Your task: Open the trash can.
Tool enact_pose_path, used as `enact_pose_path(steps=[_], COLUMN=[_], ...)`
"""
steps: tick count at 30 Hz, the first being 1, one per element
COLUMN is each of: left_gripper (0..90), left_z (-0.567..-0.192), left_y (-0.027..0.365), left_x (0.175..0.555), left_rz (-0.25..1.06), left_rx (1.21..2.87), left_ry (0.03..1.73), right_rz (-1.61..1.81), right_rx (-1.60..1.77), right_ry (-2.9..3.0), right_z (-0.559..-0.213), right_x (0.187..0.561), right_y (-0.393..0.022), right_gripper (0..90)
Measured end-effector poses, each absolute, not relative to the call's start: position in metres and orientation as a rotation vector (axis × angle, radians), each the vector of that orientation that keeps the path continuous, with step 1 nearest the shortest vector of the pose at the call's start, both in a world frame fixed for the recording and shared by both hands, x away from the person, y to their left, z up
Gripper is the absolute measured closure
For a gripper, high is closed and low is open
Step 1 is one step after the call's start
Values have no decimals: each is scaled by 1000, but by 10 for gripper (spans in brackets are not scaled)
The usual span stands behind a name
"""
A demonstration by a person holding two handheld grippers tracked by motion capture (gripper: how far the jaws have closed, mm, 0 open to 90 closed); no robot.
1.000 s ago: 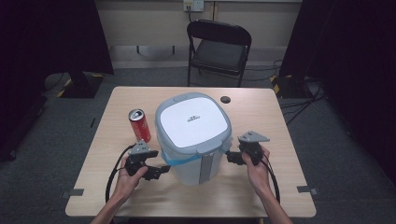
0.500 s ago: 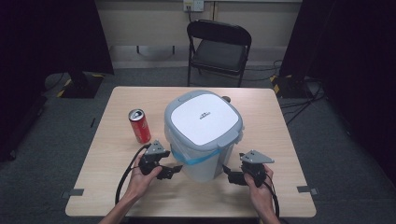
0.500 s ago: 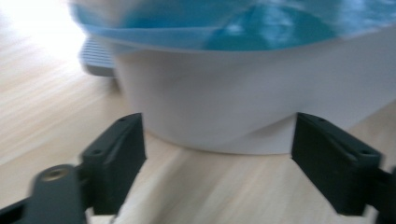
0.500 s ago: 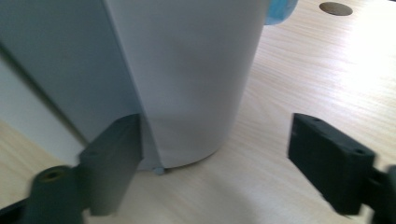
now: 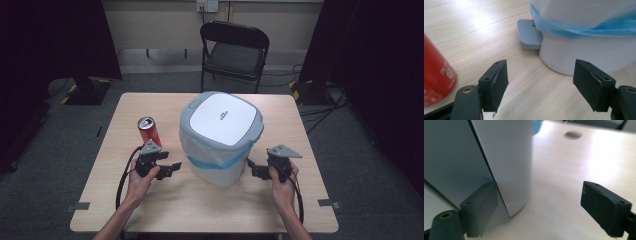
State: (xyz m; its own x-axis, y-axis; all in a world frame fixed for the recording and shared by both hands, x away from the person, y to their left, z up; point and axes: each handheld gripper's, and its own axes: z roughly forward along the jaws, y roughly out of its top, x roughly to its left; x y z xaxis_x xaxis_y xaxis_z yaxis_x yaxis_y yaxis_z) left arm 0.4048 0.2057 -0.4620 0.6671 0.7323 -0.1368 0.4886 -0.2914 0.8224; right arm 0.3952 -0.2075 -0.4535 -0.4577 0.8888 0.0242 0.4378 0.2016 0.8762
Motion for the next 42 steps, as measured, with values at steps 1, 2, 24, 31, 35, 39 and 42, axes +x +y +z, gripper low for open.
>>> enact_pose_path(steps=[1,2,24,31,35,39,42], left_gripper=[278,278,307,421,448,396,386], left_z=[-463,-465,-480,-487,-486,-483,-481], left_y=[204,203,169,167,162,156,154], left_x=[406,408,453,457,450,437,429], left_rz=[329,336,427,392,359,313,318], left_rx=[1952,1959,1932,1930,1933,1957,1994], left_ry=[953,953,999,958,904,855,805], right_rz=[1199,1197,1125,1130,1119,1106,1119], right_rx=[1252,1277,1294,1281,1253,1269,1272], right_ry=[1959,1936,1975,2025,2035,2027,2034], right_z=[-452,-449,-467,-468,-464,-462,-460], right_x=[404,411,426,409,403,400,399], right_y=[-210,-211,-204,-207,-204,-211,-217], right_gripper=[153,186,252,252,327,345,348])
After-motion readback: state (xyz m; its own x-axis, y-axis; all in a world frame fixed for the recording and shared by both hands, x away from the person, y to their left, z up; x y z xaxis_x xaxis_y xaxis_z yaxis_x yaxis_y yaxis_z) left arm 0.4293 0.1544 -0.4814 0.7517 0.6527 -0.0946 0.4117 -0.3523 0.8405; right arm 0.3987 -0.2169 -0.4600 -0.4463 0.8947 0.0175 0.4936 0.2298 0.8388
